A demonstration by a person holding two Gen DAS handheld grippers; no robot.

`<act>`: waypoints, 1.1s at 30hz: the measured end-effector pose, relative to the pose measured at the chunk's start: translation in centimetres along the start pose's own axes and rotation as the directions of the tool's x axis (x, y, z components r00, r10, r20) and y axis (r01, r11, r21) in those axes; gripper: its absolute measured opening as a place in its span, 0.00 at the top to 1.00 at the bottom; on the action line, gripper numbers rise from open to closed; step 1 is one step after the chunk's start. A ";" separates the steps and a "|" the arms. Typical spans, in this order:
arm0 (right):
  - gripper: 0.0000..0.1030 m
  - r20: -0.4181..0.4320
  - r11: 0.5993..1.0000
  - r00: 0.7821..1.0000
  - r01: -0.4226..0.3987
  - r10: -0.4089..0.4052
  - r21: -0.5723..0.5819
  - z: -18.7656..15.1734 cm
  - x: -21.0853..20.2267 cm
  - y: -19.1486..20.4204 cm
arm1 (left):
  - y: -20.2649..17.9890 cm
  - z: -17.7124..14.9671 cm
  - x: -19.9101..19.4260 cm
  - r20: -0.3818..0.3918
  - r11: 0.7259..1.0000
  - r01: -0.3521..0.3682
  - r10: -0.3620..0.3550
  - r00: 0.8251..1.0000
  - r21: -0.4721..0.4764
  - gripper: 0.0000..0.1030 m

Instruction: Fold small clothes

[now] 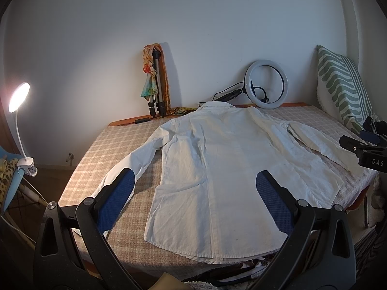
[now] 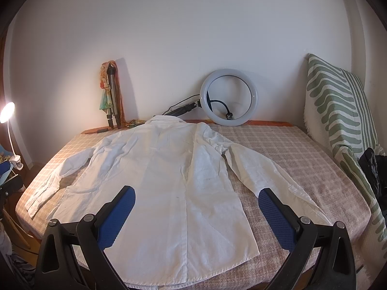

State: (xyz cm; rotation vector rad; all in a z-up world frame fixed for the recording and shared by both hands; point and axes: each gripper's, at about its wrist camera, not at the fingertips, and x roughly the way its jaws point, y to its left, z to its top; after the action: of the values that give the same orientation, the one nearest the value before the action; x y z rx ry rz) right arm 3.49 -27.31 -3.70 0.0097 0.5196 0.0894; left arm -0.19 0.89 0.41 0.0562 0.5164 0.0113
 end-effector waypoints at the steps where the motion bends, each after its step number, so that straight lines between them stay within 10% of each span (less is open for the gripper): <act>1: 0.00 0.000 1.000 1.000 0.000 0.000 -0.001 0.0 0.0 0.0 | 0.0 0.0 0.1 -0.001 1.000 -0.001 0.001 1.000 0.000 0.01; 33: 0.00 0.008 1.000 1.000 0.001 -0.001 -0.012 0.5 0.1 0.7 | 0.7 -0.8 0.7 -0.026 1.000 -0.027 0.026 0.999 -0.015 0.01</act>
State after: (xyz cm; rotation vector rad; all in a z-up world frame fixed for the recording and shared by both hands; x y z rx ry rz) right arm 3.74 -26.61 -3.27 -0.0025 0.5110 0.0911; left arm 0.07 1.66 -0.59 0.0480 0.5414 0.0417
